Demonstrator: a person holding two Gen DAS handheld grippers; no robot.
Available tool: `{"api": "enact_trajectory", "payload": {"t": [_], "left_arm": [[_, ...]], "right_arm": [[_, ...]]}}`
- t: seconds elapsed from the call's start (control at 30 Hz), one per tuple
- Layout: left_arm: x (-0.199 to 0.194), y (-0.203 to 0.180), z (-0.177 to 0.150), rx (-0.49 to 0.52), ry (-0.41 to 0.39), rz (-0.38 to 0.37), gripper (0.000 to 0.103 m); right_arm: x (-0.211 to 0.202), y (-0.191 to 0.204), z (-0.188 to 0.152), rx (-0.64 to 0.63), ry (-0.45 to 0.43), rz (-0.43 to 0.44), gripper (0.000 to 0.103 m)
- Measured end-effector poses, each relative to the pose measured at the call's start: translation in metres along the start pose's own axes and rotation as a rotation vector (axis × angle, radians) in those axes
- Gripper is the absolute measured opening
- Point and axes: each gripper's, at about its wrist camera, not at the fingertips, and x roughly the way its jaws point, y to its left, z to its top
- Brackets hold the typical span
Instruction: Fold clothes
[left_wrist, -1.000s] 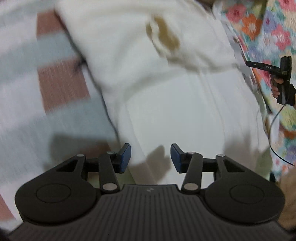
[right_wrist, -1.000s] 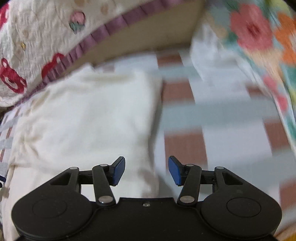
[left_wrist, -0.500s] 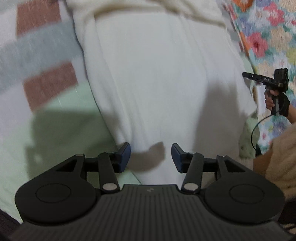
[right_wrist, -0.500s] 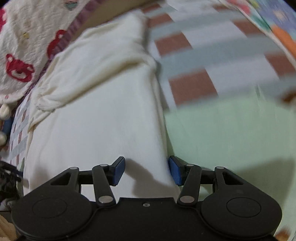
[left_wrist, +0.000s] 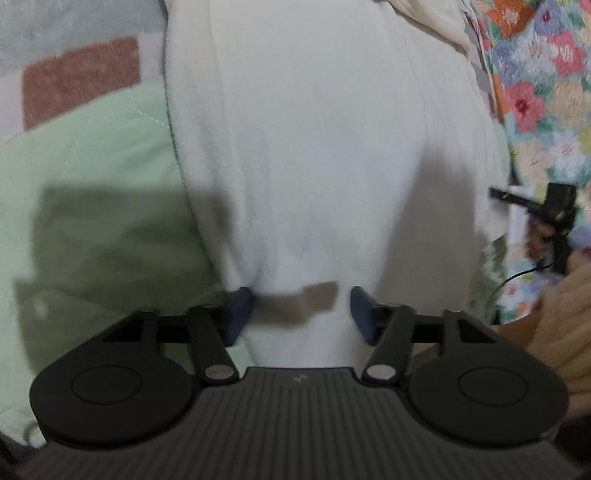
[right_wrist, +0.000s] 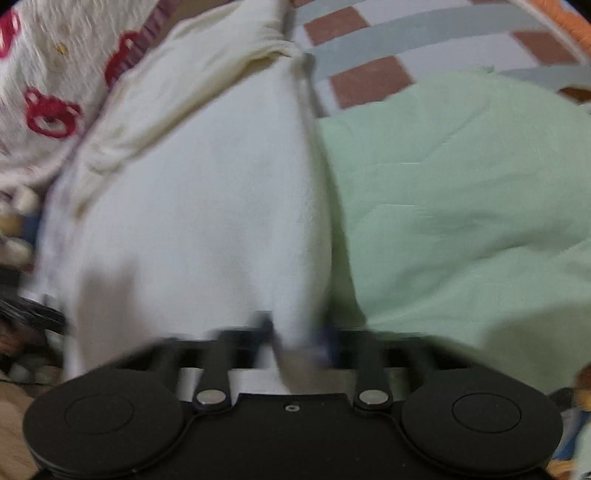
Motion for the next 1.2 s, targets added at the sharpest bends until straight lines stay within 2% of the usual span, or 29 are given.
{"api": "enact_trajectory", "payload": {"t": [0.03, 0.1, 0.17, 0.33, 0.4, 0.47, 0.53, 0.6, 0.67, 0.8, 0.83, 0.87, 0.9, 0.93, 0.97, 1.07, 1.2], "left_arm": [[-0.001, -0.004, -0.002, 0.038, -0.003, 0.043, 0.004], [-0.005, -0.007, -0.002, 0.056, -0.025, 0.036, 0.003], [-0.01, -0.007, -0.002, 0.059, -0.046, 0.018, 0.003], [-0.019, -0.021, -0.007, 0.12, -0.066, -0.004, 0.004], [-0.018, -0.013, -0.007, 0.083, -0.041, -0.021, 0.014], [-0.012, -0.006, -0.009, 0.044, 0.011, -0.031, 0.04], [-0.006, -0.001, -0.012, 0.025, 0.055, -0.033, 0.043], [-0.002, -0.004, -0.016, 0.05, 0.075, -0.021, 0.047], [0.004, -0.01, -0.02, 0.057, 0.099, 0.001, 0.061], [0.021, -0.012, -0.028, 0.05, 0.215, 0.016, 0.062], [0.023, -0.013, -0.03, 0.051, 0.22, 0.012, 0.062], [0.023, -0.013, -0.032, 0.053, 0.207, 0.002, 0.058], [0.022, -0.015, -0.032, 0.061, 0.193, -0.001, 0.049], [0.019, -0.017, -0.03, 0.074, 0.176, 0.0, 0.011], [0.016, -0.02, -0.029, 0.087, 0.16, 0.0, 0.004], [0.002, -0.029, -0.021, 0.135, 0.102, 0.008, 0.004], [-0.039, -0.05, 0.005, 0.247, -0.018, 0.045, 0.004]], "right_arm": [[0.002, 0.003, 0.003, 0.023, -0.004, 0.014, 0.015], [0.005, 0.009, 0.008, 0.066, -0.013, 0.041, 0.015], [0.01, 0.022, 0.016, 0.039, -0.018, 0.052, 0.015], [0.001, 0.054, 0.044, 0.023, -0.138, 0.206, 0.014], [-0.003, 0.068, 0.057, -0.001, -0.175, 0.262, 0.014], [-0.004, 0.081, 0.07, -0.025, -0.197, 0.305, 0.014], [-0.001, 0.091, 0.081, -0.058, -0.2, 0.318, 0.014], [0.0, 0.093, 0.089, -0.08, -0.196, 0.316, 0.014], [0.002, 0.093, 0.096, -0.085, -0.199, 0.316, 0.014], [0.004, 0.094, 0.105, -0.093, -0.215, 0.321, 0.014], [0.003, 0.094, 0.105, -0.099, -0.219, 0.324, 0.014], [0.001, 0.094, 0.105, -0.105, -0.224, 0.326, 0.014], [0.0, 0.093, 0.104, -0.11, -0.233, 0.326, 0.014], [0.0, 0.091, 0.105, -0.104, -0.239, 0.322, 0.014], [0.001, 0.089, 0.105, -0.098, -0.244, 0.318, 0.014], [0.002, 0.086, 0.108, -0.093, -0.253, 0.301, 0.014], [-0.001, 0.09, 0.124, -0.125, -0.286, 0.289, 0.014]]}}
